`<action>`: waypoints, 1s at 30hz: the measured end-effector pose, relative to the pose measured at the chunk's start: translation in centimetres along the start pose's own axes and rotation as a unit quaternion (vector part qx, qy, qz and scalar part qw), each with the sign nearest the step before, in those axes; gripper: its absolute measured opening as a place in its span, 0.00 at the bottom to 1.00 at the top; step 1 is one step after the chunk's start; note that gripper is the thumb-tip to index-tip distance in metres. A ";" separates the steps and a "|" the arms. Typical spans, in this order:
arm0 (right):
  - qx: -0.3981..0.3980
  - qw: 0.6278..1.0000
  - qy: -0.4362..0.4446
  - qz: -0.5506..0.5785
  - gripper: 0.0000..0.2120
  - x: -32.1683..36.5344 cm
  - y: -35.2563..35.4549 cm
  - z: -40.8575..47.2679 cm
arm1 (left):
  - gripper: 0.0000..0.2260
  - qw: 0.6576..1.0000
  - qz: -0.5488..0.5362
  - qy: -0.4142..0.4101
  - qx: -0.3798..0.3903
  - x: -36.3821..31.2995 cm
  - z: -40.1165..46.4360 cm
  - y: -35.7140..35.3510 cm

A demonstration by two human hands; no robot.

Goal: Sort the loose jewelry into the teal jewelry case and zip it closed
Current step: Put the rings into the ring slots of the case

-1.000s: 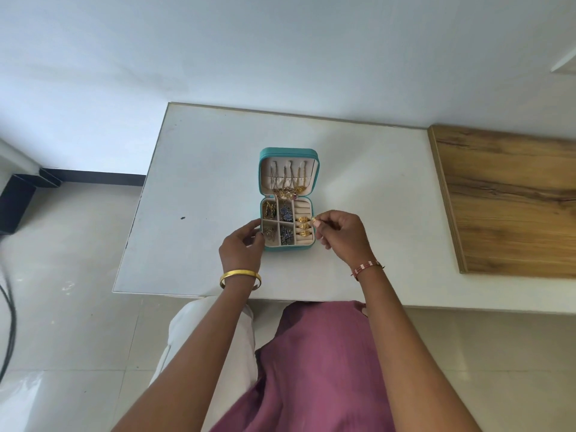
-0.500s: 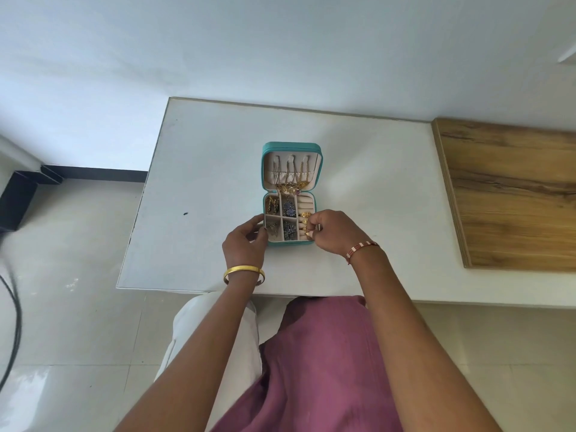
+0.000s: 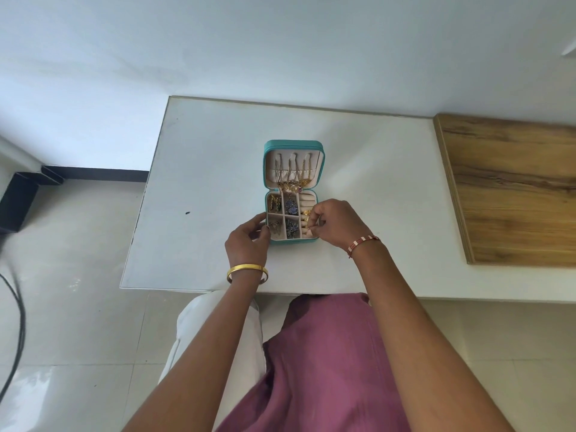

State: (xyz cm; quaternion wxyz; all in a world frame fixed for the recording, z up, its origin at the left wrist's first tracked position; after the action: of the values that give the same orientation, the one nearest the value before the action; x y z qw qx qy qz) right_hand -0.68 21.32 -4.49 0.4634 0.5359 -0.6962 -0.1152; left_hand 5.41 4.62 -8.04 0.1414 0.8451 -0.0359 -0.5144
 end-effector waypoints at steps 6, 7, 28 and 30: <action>-0.054 0.997 -0.014 0.048 0.02 -1.1 0.1 -0.7 | 0.13 1.000 0.006 -0.001 0.005 -0.1 0.0 0.0; -0.058 0.997 -0.019 0.054 0.03 -1.3 0.0 -0.6 | 0.13 1.000 0.006 0.000 0.005 -0.1 0.0 -0.1; -0.141 0.974 -0.071 0.162 0.06 -3.2 -1.1 -1.1 | 0.13 1.000 -0.021 0.001 0.012 0.2 0.0 -0.1; -0.148 0.968 -0.072 0.190 0.05 -3.8 -1.1 -1.3 | 0.13 1.000 -0.018 0.000 0.015 0.2 0.0 -0.1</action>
State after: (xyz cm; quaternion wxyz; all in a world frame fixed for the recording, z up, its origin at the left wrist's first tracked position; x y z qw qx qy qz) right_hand 0.99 24.53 -6.49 0.4996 0.3097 -0.7920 -0.1648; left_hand 5.46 4.68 -8.21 0.1193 0.8477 -0.0279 -0.5161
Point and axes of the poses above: each hand's wrist, its own z-axis towards the middle knuckle, its own y-axis out of the back of the hand, x = y × z, the point moved 9 cm from there along z, towards the middle knuckle, and after that the axes turned 14 degrees about x, right-handed, at the moved point
